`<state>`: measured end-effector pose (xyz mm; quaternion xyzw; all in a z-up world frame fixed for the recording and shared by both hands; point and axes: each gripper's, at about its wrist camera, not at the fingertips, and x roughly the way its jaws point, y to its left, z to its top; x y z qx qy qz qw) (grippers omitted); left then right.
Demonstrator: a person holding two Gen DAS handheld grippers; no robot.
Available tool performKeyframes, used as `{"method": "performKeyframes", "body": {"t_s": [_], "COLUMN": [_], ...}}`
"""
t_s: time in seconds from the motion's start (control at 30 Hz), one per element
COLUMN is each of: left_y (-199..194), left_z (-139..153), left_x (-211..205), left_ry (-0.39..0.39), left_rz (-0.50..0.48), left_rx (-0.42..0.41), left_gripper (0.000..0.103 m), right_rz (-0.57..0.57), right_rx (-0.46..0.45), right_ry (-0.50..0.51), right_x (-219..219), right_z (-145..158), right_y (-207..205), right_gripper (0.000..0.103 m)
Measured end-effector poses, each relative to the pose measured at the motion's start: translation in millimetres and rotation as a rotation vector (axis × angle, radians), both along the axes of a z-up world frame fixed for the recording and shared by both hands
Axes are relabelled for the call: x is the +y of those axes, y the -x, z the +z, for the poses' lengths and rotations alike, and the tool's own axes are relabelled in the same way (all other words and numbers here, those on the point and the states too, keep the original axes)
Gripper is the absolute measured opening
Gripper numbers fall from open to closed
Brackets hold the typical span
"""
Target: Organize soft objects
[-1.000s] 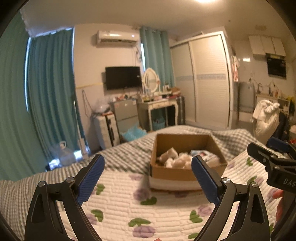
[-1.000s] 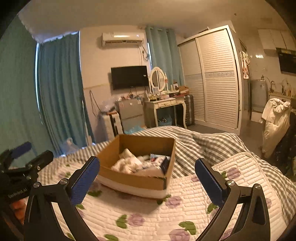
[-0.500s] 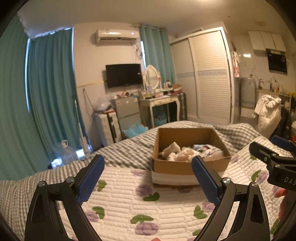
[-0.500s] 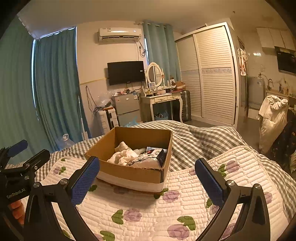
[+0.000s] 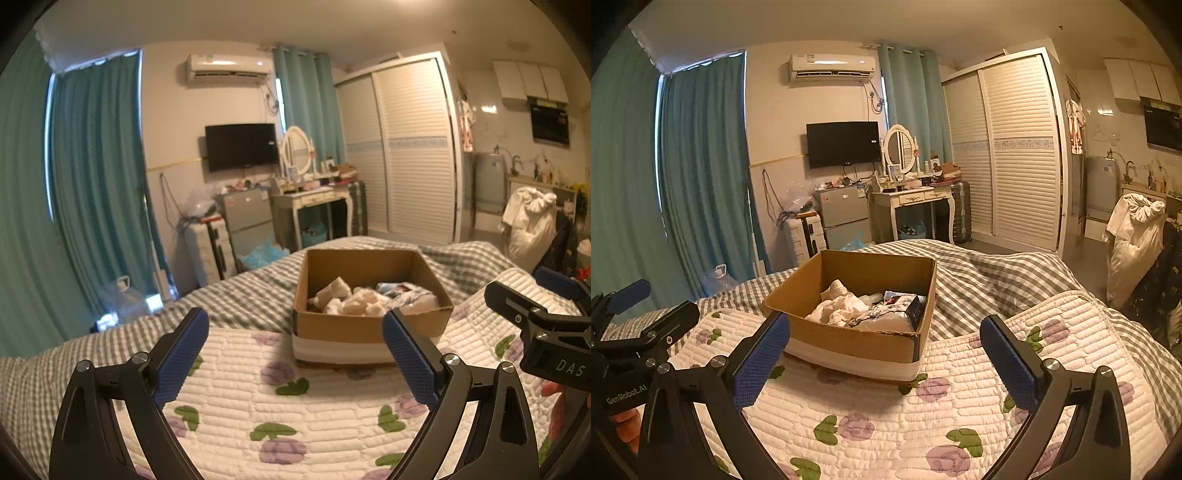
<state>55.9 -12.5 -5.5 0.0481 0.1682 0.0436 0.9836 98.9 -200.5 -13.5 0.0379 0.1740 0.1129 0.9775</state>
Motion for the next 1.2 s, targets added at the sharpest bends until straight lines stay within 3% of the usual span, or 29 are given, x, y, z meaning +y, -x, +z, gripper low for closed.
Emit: {"method": "performKeyframes", "body": {"t_s": [1.2], "left_y": [1.5], "left_z": [0.9], "left_x": [2.8], "left_ry": [0.016], "left_rz": [0.008], "left_rx": [0.001], "left_gripper": [0.096], "right_rz": [-0.013], "right_rx": [0.024], "right_ry": [0.014], "right_x": [0.6], "right_z": [-6.7], "right_y": [-2.7], "right_gripper": [0.103]}}
